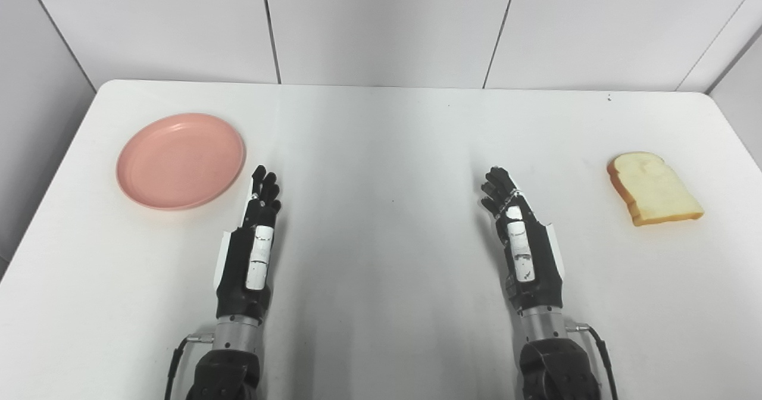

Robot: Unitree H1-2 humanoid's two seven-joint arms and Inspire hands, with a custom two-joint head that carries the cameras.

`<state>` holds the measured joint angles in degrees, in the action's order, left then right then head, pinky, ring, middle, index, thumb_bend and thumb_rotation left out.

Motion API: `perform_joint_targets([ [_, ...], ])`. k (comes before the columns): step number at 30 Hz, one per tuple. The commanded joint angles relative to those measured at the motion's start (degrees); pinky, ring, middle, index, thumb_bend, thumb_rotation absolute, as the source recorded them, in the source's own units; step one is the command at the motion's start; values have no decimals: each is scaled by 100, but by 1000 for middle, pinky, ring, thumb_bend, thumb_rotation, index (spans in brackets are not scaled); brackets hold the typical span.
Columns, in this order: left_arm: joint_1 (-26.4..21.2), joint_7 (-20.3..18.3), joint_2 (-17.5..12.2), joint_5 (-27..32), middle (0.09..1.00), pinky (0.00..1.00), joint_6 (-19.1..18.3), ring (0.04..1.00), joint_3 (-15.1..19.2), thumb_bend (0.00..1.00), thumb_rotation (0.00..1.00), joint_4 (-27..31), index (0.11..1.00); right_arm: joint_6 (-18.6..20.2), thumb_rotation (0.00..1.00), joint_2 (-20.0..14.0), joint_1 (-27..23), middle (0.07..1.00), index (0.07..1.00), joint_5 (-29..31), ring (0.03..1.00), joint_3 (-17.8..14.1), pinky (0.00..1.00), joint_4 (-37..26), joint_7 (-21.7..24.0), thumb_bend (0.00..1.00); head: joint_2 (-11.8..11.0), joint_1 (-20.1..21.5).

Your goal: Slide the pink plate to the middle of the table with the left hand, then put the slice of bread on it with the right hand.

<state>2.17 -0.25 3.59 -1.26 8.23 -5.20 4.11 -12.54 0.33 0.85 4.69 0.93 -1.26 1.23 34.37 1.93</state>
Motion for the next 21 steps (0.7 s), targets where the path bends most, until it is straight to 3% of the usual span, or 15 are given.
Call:
perform_joint_targets([
  [1,-133,-17,-10,-46,1000,1000,84,1000,-6,732,950,118,1000,1,901,23,96,905,875,-6,905,-5,916,-22,18,773,-1,-6],
  [21,-128,-16,-7,-64,1000,1000,81,1000,-27,744,943,132,1000,-59,881,-36,88,917,897,-256,911,50,911,-15,35,728,-10,3],
])
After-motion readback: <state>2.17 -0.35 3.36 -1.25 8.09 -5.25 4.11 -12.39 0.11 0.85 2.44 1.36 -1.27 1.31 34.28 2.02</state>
